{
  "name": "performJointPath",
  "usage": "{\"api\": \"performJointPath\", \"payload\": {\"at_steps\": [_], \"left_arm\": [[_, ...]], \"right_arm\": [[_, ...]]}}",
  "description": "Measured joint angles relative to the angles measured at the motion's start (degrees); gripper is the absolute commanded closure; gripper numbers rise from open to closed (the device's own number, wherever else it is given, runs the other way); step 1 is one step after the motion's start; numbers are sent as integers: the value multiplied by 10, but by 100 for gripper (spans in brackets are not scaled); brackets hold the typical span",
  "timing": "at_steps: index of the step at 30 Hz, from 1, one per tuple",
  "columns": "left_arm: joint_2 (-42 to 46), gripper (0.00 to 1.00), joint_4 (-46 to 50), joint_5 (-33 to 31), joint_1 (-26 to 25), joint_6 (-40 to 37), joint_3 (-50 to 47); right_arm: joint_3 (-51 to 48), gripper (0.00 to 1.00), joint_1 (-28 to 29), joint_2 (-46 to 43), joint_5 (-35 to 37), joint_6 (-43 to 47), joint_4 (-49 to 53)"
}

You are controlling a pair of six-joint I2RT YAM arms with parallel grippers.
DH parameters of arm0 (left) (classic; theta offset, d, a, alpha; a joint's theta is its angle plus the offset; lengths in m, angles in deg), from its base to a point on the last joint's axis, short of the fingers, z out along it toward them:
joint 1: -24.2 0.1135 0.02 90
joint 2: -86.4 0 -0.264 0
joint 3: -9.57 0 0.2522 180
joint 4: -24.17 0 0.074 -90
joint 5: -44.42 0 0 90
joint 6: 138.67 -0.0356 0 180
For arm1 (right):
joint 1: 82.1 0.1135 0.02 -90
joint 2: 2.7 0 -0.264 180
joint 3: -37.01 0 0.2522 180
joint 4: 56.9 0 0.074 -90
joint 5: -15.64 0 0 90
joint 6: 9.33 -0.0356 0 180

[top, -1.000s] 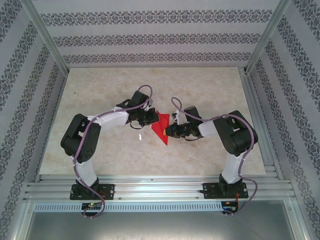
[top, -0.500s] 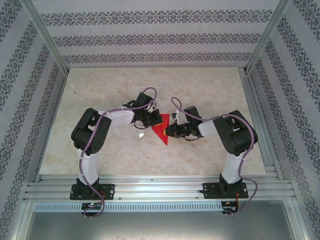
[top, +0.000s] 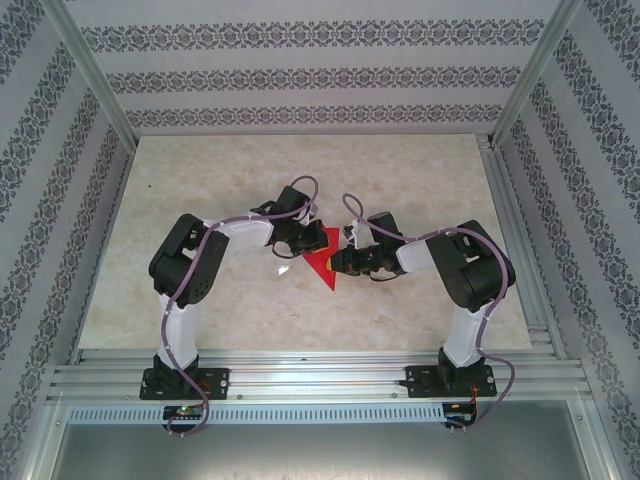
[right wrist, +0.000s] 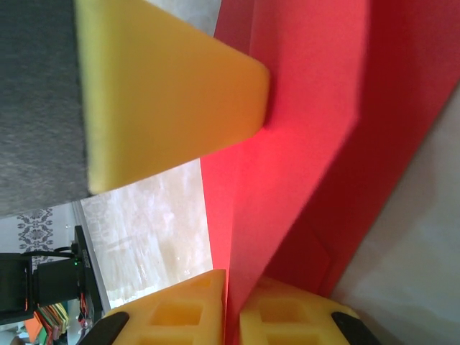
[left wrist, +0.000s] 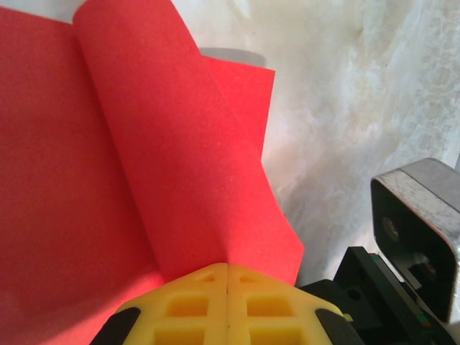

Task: Fold a paper plane with a square sheet of paper (fold left side to right side)
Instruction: Fourth fold the wing at the center of the table.

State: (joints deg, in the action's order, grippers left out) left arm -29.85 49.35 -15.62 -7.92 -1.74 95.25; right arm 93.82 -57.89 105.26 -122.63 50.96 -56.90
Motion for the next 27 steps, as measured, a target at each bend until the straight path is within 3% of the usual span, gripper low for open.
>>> {"api": "performJointPath", "payload": {"at_steps": [11, 18, 27], "left_arm": [[-22, 99, -1, -5, -3, 0, 2], [-22, 99, -1, -9, -3, 3, 2], [-22, 99, -1, -11, -3, 3, 1]], "right_arm": [[1, 85, -2, 0, -5, -2, 2], [5, 74, -4, -6, -10, -3, 11], [3, 69, -15, -105, 90, 25, 144]]}}
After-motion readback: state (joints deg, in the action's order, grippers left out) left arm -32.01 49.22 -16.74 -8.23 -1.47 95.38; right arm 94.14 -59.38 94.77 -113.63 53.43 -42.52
